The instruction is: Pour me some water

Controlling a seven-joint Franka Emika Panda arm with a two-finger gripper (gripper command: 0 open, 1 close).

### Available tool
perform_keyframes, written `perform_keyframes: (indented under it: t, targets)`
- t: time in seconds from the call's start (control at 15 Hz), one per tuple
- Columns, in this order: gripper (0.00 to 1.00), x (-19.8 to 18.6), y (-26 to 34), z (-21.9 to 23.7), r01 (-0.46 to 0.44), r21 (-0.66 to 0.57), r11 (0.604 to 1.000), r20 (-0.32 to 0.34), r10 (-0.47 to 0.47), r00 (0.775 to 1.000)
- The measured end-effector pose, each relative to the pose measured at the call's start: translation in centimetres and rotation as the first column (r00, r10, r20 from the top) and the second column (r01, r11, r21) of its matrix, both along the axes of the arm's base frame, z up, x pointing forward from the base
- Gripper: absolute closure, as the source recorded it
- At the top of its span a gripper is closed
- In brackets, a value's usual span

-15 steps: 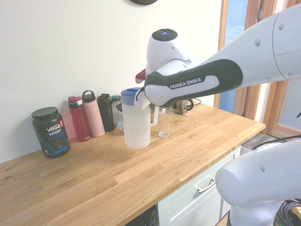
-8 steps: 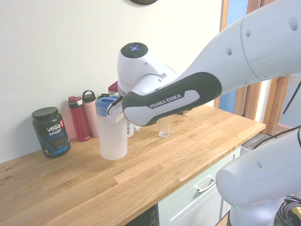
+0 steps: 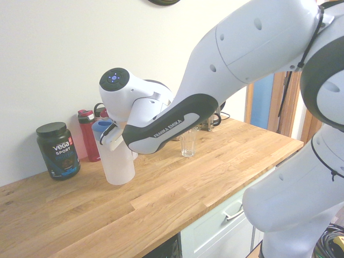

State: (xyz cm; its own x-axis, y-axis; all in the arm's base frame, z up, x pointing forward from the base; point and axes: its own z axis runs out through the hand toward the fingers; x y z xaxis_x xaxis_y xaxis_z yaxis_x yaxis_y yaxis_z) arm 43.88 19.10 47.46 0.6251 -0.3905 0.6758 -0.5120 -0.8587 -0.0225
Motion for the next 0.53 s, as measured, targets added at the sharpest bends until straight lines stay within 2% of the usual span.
perform_keyframes:
  t: [0.4,0.47,0.53]
  targets:
    - [1.00,0.7,0.2,-1.7,0.041,0.017,0.999,-0.014,-0.040,0.999]
    - [0.00,0.6,0.4,-1.7,0.049,0.018,0.999,-0.014,-0.049,0.999]
    - [0.00,0.4,0.6,-1.7,0.055,0.023,0.998,-0.016,-0.055,0.998]
